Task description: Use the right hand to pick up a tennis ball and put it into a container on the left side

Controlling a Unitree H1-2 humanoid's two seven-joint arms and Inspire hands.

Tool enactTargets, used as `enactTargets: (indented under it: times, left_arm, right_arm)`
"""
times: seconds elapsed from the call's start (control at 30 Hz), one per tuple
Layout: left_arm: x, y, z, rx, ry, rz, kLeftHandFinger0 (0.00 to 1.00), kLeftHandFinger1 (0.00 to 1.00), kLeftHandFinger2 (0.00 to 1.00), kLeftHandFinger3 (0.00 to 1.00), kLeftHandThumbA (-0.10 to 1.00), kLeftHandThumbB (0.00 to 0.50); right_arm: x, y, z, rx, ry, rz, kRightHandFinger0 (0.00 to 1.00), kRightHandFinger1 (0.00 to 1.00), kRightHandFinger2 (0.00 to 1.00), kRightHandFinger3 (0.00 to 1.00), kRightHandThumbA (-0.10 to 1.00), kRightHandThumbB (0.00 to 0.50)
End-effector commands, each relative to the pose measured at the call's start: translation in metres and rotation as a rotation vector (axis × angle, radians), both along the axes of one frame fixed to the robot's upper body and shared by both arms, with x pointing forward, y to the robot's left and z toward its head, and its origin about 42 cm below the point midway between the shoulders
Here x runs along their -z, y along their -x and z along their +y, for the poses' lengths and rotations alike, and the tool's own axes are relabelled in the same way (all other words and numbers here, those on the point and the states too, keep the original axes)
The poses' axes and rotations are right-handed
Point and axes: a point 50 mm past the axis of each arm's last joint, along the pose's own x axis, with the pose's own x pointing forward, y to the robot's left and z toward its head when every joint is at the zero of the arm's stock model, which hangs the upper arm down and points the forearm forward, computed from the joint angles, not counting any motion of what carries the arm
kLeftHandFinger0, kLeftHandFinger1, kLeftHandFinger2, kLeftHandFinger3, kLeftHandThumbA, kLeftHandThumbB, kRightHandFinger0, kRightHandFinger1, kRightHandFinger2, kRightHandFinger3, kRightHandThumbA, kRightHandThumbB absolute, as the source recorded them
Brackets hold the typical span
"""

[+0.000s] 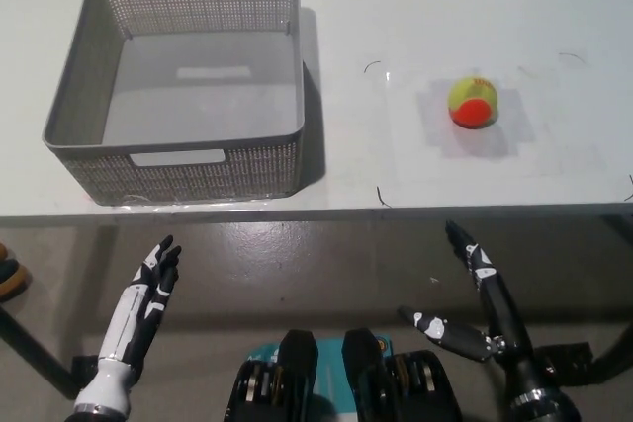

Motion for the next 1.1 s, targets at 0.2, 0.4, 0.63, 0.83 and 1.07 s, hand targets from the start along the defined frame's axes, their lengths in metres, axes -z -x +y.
enactTargets:
  times: [0.2, 0.4, 0.63, 0.83, 1.07]
  left_arm:
    - [-0.016, -0.009, 0.007, 0.011, -0.014, -0.088, 1.0, 1.0, 1.0, 1.0, 0.94, 0.102]
    - [-0.017, -0.01, 0.008, 0.013, -0.03, -0.09, 1.0, 1.0, 1.0, 1.0, 0.95, 0.113]
    - [-0.015, -0.008, 0.008, 0.066, -0.067, -0.073, 1.0, 1.0, 1.0, 1.0, 1.0, 0.252]
    - [-0.014, -0.006, 0.005, 0.089, -0.08, -0.067, 1.0, 1.0, 1.0, 1.0, 1.0, 0.299]
    - [-0.012, -0.004, 0.005, 0.108, -0.083, -0.066, 1.0, 1.0, 1.0, 1.0, 1.0, 0.315]
  right_arm:
    - [-0.062, 0.016, -0.008, 0.0, -0.039, -0.261, 1.0, 1.0, 1.0, 1.0, 1.0, 0.167]
    - [-0.105, 0.017, -0.018, 0.074, 0.021, -0.357, 1.0, 1.0, 1.0, 1.0, 1.0, 0.199]
    - [-0.159, -0.011, -0.047, 0.239, 0.18, -0.439, 1.0, 1.0, 1.0, 1.0, 1.0, 0.336]
    - [-0.202, -0.041, -0.059, 0.339, 0.368, -0.443, 1.0, 1.0, 1.0, 1.0, 1.0, 0.364]
    - [-0.248, -0.087, -0.064, 0.333, 0.46, -0.399, 1.0, 1.0, 1.0, 1.0, 1.0, 0.399]
